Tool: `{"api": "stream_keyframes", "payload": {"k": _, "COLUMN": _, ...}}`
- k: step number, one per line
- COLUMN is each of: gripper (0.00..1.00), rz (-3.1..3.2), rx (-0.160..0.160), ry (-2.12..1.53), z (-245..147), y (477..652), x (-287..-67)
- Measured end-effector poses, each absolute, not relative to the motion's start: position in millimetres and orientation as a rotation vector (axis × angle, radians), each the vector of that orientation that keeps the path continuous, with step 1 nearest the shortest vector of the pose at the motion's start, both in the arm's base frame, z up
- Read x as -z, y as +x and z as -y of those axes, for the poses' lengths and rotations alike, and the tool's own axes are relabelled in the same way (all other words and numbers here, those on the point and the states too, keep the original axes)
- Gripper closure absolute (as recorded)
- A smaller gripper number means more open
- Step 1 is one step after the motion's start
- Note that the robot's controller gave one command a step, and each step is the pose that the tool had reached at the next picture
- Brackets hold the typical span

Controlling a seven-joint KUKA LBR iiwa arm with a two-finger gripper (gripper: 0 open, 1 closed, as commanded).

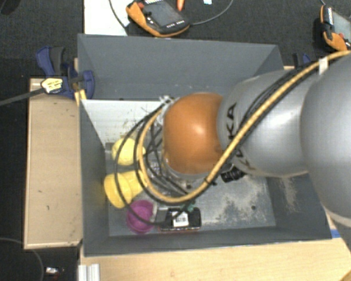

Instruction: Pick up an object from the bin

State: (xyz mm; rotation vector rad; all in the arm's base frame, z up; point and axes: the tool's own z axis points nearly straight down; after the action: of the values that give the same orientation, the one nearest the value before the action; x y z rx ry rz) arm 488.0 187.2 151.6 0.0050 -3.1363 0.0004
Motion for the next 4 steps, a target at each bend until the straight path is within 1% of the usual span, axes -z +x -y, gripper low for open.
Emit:
{"api": "stream_keyframes", "payload": {"k": 1, "gripper": 0.0, "rz": 3.143, "rx": 0.002, "ry": -0.006, "z": -186.4, "y": 490.2, "x": -155.0}}
{"api": "stream_keyframes", "payload": {"k": 2, "gripper": 0.0, "rz": 3.126, "rx": 0.004, "ry": 0.346, "z": -214.7, "y": 533.2, "x": -69.2}}
{"api": "stream_keyframes", "payload": {"k": 3, "gripper": 0.0, "rz": 3.135, "rx": 0.004, "ry": 0.275, "z": -224.0, "y": 533.1, "x": -161.1}}
{"api": "stream_keyframes", "payload": {"k": 4, "gripper": 0.0, "rz": 3.126, "rx": 0.001, "ry": 0.249, "z": -255.3, "y": 535.8, "x": -100.4}}
